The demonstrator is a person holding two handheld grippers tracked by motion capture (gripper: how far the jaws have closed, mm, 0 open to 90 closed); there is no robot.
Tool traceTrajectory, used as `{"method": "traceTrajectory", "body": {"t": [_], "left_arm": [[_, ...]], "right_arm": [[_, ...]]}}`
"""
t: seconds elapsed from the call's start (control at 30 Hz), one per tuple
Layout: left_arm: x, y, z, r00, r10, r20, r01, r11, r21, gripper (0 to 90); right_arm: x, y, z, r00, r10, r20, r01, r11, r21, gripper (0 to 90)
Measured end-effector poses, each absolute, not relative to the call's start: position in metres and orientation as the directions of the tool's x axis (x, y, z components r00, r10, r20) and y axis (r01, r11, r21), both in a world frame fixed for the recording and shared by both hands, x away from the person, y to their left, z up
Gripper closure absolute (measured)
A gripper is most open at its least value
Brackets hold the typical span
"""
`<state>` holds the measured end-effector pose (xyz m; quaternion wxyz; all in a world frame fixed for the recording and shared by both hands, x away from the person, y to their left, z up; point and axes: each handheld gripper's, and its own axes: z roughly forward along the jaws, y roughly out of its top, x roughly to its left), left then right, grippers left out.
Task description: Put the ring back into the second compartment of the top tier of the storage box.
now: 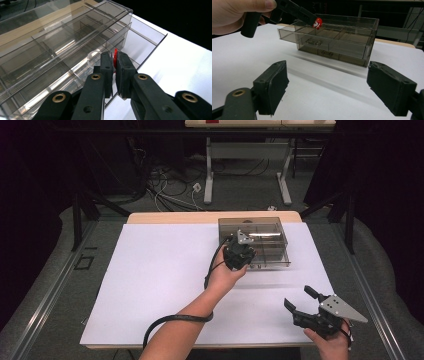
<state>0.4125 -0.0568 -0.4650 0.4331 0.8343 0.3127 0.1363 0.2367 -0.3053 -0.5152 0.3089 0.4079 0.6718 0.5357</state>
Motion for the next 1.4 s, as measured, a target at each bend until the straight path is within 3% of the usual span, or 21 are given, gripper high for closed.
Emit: {"method": "traceTrajectory", "body": {"t": [0.97,1.4], "left_arm": [[0.4205,-0.0640,-0.4752,0.767,0.640,-0.042,0.412,-0.441,0.798,83.7],[0.4223,-0.0586,-0.4724,0.749,0.661,-0.033,0.383,-0.393,0.836,55.6]], "right_arm": [[0.2396,-0.3047,-0.5165,-0.480,0.877,0.023,0.216,0.093,0.972,16.4],[0.2379,-0.3050,-0.5159,-0.473,0.881,0.021,0.220,0.095,0.971,16.4]]}}
